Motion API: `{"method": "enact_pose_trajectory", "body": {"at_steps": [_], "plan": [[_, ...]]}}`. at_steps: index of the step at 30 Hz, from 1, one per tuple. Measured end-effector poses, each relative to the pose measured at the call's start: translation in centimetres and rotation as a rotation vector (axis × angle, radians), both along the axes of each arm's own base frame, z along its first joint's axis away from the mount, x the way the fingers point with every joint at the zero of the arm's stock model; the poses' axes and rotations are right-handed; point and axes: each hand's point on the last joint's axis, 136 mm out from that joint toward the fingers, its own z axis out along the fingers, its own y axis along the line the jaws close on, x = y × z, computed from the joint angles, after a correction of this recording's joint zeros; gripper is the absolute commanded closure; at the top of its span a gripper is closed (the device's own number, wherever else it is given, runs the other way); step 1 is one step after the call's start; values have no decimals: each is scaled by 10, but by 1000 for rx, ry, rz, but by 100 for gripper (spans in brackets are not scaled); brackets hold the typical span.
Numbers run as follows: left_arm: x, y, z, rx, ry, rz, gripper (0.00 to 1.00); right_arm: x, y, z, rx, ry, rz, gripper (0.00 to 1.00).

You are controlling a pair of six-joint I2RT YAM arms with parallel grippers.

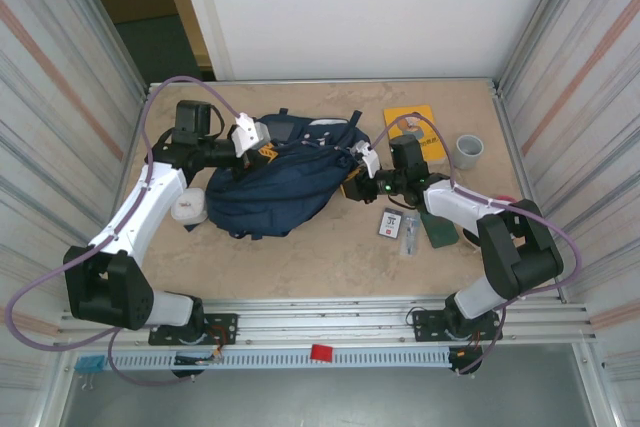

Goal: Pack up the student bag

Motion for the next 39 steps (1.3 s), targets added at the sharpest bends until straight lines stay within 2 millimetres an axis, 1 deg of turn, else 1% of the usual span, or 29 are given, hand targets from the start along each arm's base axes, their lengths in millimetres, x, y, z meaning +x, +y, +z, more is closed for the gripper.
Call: {"method": "enact_pose_trajectory", "body": {"at_steps": [6, 7, 10, 11, 15, 18, 23, 29, 34, 37, 39], "plan": [[0, 0, 1, -2, -4, -1, 100, -1, 0, 4, 32, 17, 13, 70], [1, 0, 1, -3, -6, -1, 100, 0, -1, 5, 38, 19, 10, 73], [2, -1, 1, -6, -10, 1, 100, 4, -4, 8, 51, 19, -3, 88], [2, -1, 1, -8, -12, 1, 100, 5, -5, 8, 54, 26, -11, 91], [4, 0, 0, -14, -5, 19, 100, 11, -12, 7, 56, 46, -52, 95], [10, 2, 0, -7, -4, 55, 100, 13, -13, 6, 49, 46, -62, 98], [15, 0, -6, 23, -13, 108, 100, 12, -14, 4, 15, 41, -95, 99], [23, -3, -13, 54, -15, 187, 100, -4, -6, 4, -49, 35, -99, 99], [29, -1, -15, 61, -16, 229, 100, -15, 0, 12, -70, 8, -91, 99], [29, -1, -15, 56, -21, 230, 100, -16, 1, 13, -70, 6, -90, 96], [27, -3, -16, 48, -19, 217, 100, -16, 1, 14, -68, 10, -92, 90]]}}
